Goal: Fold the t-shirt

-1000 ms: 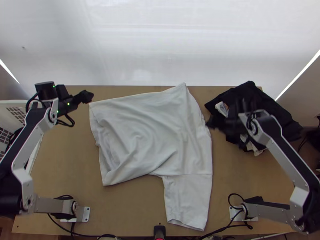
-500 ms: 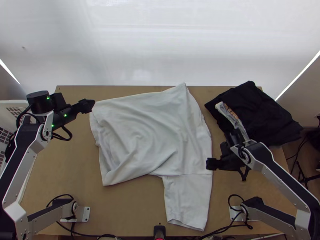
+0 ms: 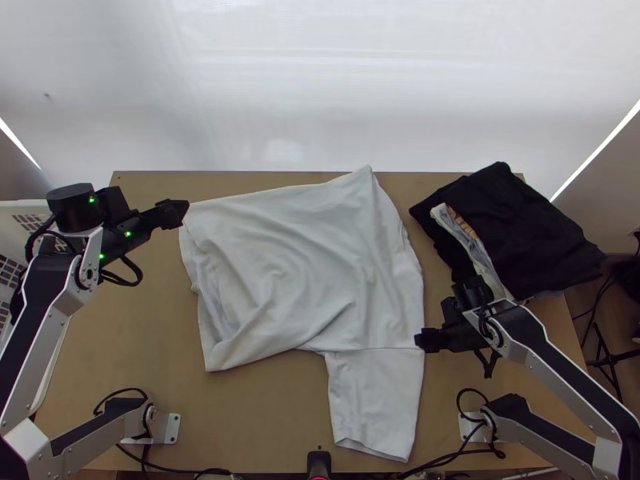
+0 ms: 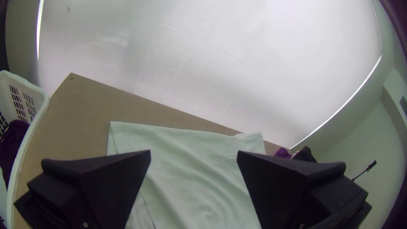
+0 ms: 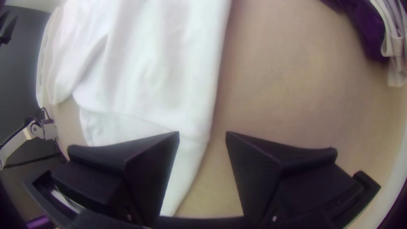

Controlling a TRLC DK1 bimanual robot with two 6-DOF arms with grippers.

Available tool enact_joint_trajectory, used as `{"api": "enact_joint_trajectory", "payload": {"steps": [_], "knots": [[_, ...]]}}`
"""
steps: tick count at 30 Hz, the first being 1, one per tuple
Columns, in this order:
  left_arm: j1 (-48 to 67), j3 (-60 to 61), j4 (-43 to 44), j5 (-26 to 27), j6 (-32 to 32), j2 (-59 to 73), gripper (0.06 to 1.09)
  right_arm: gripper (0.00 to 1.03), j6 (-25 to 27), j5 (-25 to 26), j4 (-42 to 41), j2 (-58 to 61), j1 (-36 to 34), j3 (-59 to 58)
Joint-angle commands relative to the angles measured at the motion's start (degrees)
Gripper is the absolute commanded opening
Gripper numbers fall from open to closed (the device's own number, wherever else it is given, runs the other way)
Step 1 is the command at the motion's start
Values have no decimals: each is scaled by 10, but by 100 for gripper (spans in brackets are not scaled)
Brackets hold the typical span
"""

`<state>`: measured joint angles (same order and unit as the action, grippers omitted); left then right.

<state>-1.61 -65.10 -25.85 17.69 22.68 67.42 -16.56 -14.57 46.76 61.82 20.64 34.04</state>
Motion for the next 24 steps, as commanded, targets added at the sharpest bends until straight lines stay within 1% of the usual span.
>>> {"api": "enact_joint_trajectory", "payload": {"steps": [1,5,7,8,9,16,20,22,24], "knots": [[4,-4,-2,-5,0,-2,104,52,5,-1,-15,15,-2,-15],[4,-3,-2,-5,1,-1,104,52,7,-1,-15,24,1,-16],[4,-1,-2,-5,0,0,104,33,10,-1,-16,24,3,-17],[4,-1,-2,-5,0,0,104,26,10,-1,-19,21,4,-21],[4,0,-2,-5,0,1,104,25,10,-1,-26,16,4,-25],[6,1,-11,-5,-7,4,104,26,10,-2,-39,26,10,-31],[27,1,-67,-4,-38,5,104,26,11,-2,-39,37,12,-30],[46,4,-111,-5,-69,3,104,30,11,-3,-39,43,18,-30],[54,9,-132,-4,-87,-2,104,31,11,-3,-39,48,25,-28]]}}
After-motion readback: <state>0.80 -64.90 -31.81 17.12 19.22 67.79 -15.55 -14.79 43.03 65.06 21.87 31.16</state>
